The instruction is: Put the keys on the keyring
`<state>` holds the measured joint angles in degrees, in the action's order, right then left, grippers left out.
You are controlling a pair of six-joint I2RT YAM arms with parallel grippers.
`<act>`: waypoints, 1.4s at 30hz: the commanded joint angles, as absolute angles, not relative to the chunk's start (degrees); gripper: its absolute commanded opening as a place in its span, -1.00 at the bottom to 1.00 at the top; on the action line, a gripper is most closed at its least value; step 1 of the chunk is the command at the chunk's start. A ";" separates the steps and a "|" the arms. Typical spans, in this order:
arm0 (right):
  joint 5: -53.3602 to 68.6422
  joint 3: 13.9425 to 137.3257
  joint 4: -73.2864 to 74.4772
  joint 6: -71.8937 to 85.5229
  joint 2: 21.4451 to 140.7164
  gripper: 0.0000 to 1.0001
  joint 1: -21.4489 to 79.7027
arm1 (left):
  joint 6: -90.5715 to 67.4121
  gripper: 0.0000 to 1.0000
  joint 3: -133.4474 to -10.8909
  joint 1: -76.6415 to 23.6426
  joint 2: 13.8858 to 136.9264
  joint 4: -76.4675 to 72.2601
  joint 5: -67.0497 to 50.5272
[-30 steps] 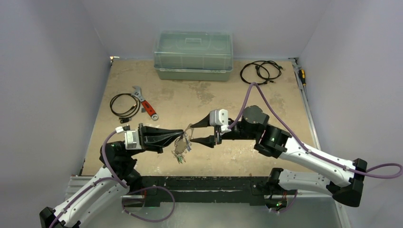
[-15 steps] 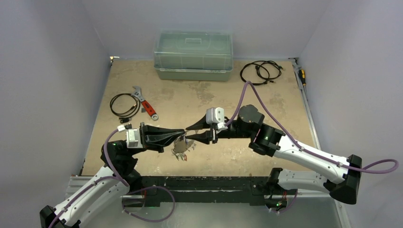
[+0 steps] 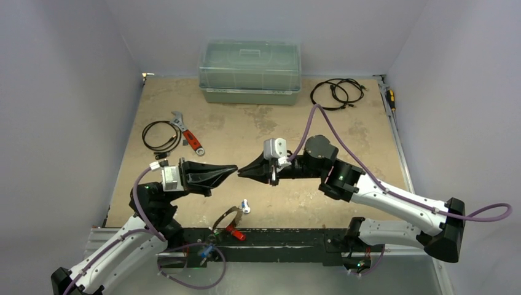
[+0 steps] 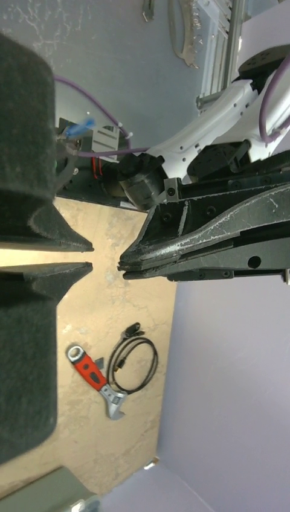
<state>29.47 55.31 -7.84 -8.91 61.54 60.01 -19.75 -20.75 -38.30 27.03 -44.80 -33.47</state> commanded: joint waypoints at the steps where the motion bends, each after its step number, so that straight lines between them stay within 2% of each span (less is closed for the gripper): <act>1: 23.74 54.59 -10.26 -6.16 62.36 -0.56 59.94 | -15.42 -1.00 -24.03 -38.14 25.32 -33.70 -24.84; 2: 21.70 53.21 -11.26 -4.42 62.28 -0.42 59.94 | -13.84 -1.00 -25.28 -38.11 25.16 -29.14 -21.45; 5: 18.39 48.66 -12.16 -0.59 62.80 -0.11 59.94 | -8.89 -0.71 -30.64 -38.12 25.79 -14.54 -11.81; 11: 18.61 44.57 -13.50 8.06 69.41 0.18 60.49 | -3.20 -0.02 -37.77 -38.14 28.58 1.70 -1.11; 13: 18.09 44.35 -14.28 9.44 72.68 0.22 61.79 | -3.35 0.10 -39.43 -38.12 29.47 5.46 3.51; 17: 10.52 47.47 -12.12 11.13 79.69 0.23 66.92 | -4.87 0.17 -40.05 -38.07 30.79 9.21 13.18; 22: 4.69 51.44 -11.96 16.23 88.40 0.18 71.25 | -5.12 0.18 -39.40 -38.01 30.28 10.77 14.84; 27: 3.14 58.04 -10.15 19.87 98.59 0.04 74.41 | -4.68 0.18 -38.80 -38.00 28.77 11.05 16.06; 34: 3.49 63.26 -6.11 24.64 108.97 -0.02 74.62 | -4.49 0.18 -38.84 -38.01 28.09 12.03 16.56; 42: -1.96 60.56 0.78 26.74 110.37 0.02 69.07 | -5.20 0.19 -38.94 -38.05 27.10 11.91 16.27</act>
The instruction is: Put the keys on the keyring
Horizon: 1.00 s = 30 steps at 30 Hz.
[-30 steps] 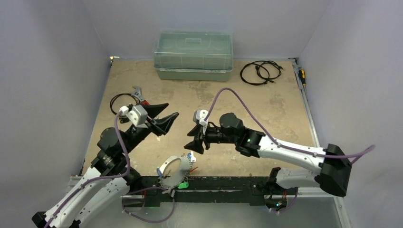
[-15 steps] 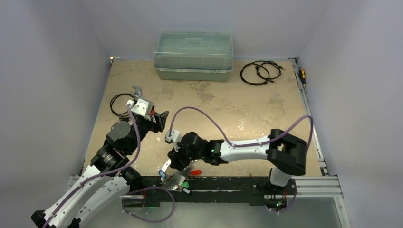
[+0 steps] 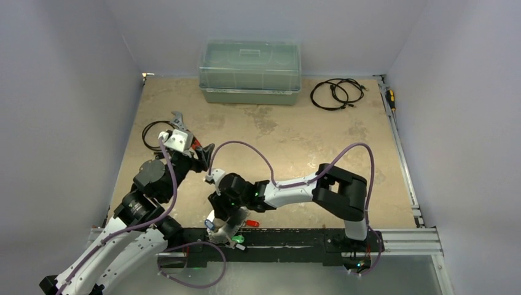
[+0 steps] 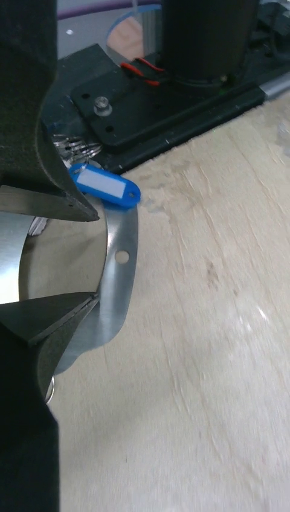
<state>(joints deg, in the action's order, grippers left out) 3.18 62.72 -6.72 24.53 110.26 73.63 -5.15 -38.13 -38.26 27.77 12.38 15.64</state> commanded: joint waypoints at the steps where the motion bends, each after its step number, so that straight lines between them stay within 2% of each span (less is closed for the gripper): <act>1: -1.99 59.65 1.33 27.06 109.77 0.03 67.19 | -5.21 0.19 -38.98 -38.05 26.95 11.99 16.38; 5: -3.19 54.53 1.46 25.84 105.74 0.06 58.49 | -4.86 0.20 -38.85 -38.02 26.47 12.22 16.69; 11: -7.82 55.06 5.07 20.71 103.71 0.09 50.46 | -4.12 0.20 -38.85 -37.81 26.88 12.46 16.92; 19: -8.87 60.33 6.93 16.01 100.52 0.10 47.64 | -3.84 0.20 -38.69 -37.49 27.46 12.55 16.70; 23: -5.62 62.38 7.22 15.86 97.59 0.13 47.68 | -3.66 0.20 -38.78 -37.31 27.44 12.95 17.05; 30: 7.86 59.12 3.11 16.60 96.54 0.13 47.81 | -3.25 0.21 -38.68 -37.27 26.98 13.42 18.39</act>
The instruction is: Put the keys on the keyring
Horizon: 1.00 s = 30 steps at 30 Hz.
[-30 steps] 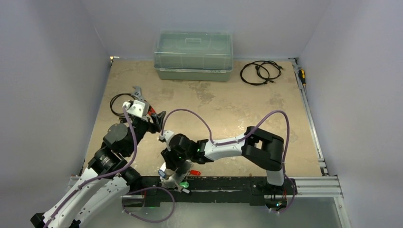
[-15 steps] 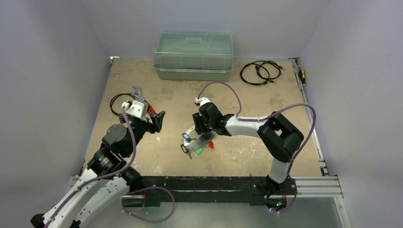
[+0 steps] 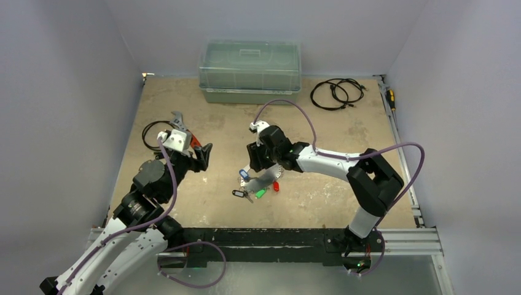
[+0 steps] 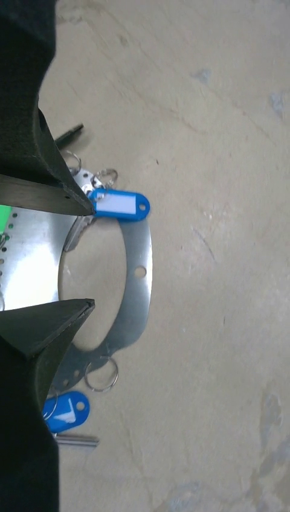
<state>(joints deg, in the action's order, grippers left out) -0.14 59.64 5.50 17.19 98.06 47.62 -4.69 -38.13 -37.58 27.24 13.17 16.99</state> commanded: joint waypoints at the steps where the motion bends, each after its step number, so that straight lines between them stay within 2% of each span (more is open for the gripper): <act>1: 9.56 58.78 2.56 16.53 96.76 0.14 47.89 | -3.22 0.21 -38.67 -37.27 26.98 13.52 18.57; 13: 17.57 58.17 -3.94 18.84 101.15 0.00 48.69 | -2.99 0.21 -38.73 -36.80 27.51 13.71 18.63; 23: 16.51 58.80 -4.65 20.78 105.28 -0.03 48.69 | -3.08 0.21 -38.76 -36.75 27.42 13.93 18.28; 27: 16.69 58.39 -5.93 21.37 105.38 -0.18 48.69 | -3.12 0.21 -38.76 -36.83 27.27 14.02 18.21; 30: 16.94 58.65 -6.42 22.04 105.87 -0.19 48.69 | -3.08 0.21 -38.81 -36.76 27.25 14.07 18.20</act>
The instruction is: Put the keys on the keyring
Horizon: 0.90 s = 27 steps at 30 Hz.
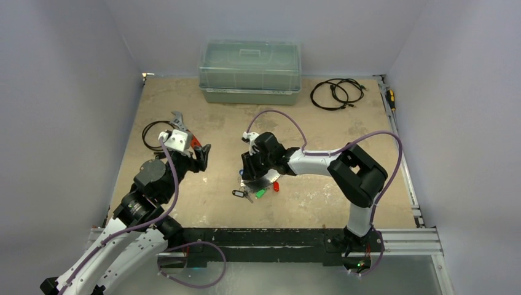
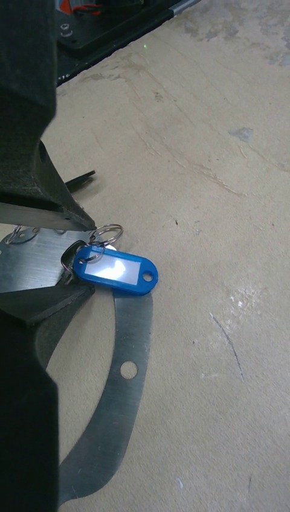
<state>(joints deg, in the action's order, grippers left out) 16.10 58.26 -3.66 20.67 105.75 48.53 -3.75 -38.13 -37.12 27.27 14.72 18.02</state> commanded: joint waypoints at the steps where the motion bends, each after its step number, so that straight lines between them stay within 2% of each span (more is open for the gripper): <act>1: 16.81 58.82 -6.53 22.10 106.09 -0.19 48.69 | -3.09 0.21 -38.77 -36.80 27.25 14.07 18.19; 5: 17.11 59.59 -7.43 22.87 107.21 -0.22 48.74 | -3.08 0.21 -38.79 -36.83 27.18 14.16 18.11; 9: 17.67 59.95 -8.63 23.52 107.91 -0.40 48.69 | -3.09 0.21 -38.76 -36.82 27.16 14.22 18.15; 12: 17.55 60.26 -9.31 23.73 108.41 -0.61 48.69 | -3.08 0.21 -38.78 -36.83 27.24 14.28 17.89; 21: 17.48 59.81 -11.83 24.69 107.44 -0.73 48.74 | -3.01 0.20 -38.76 -36.80 27.16 14.33 17.24; 25: 18.66 60.03 -13.05 24.20 107.23 -1.00 48.70 | -2.99 0.20 -38.77 -36.75 27.08 14.35 17.23; 27: 18.98 59.71 -13.81 23.96 107.00 -1.00 48.69 | -2.92 0.20 -38.72 -36.77 27.08 14.29 17.23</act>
